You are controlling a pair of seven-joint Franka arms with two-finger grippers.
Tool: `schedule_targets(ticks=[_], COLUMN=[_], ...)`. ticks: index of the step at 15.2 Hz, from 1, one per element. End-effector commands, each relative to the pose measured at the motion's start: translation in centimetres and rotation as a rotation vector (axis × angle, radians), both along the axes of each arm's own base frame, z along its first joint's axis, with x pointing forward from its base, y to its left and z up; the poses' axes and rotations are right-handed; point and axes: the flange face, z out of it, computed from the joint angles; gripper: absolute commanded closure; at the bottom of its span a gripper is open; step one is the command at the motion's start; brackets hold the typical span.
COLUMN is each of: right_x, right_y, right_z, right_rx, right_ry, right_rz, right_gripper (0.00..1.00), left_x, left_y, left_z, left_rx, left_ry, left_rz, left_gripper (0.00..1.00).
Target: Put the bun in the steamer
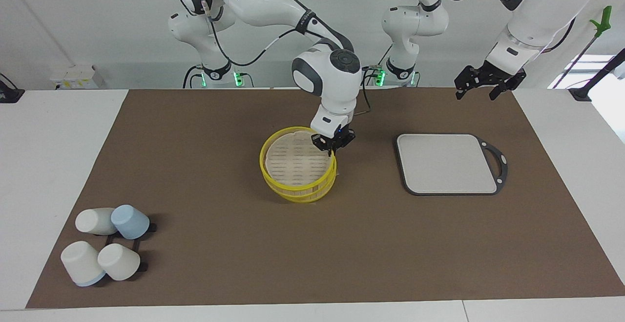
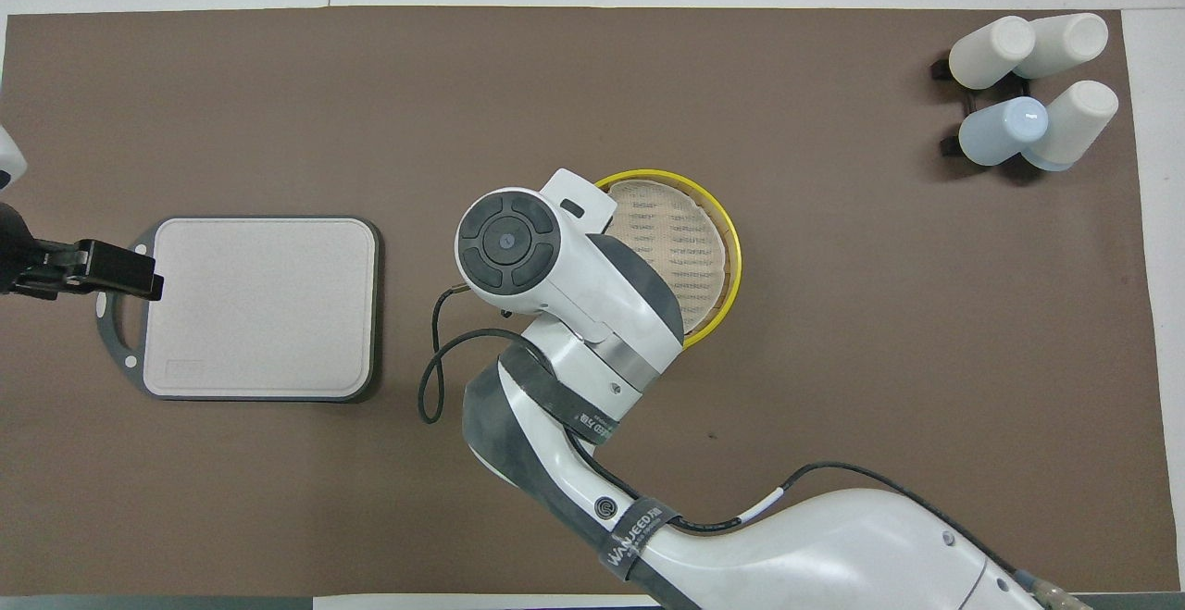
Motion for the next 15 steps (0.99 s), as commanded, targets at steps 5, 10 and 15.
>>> schedule_targets(ticks=[5, 10, 15], right_x=[-0.8, -1.7, -1.5], right_y=[-0.3, -0.6, -1.0], right_z=[-0.3, -1.7, -1.5], right_rx=[0.052, 0.069, 0.087], right_ry=[-0.050, -0.057, -0.044], right_rz=[-0.033, -0.088, -0.108], right_gripper=[1.00, 1.00, 1.00], left_x=[-0.4, -0.2, -0.4], left_y=[0.3, 0.6, 0.8], left_z=[0.5, 0.7, 1.8], left_rx=[0.016, 0.010, -0.001], left_ry=[0.008, 0.003, -0.028], left_rz=[-0.014, -0.008, -0.009], left_gripper=[0.00, 0.00, 0.00])
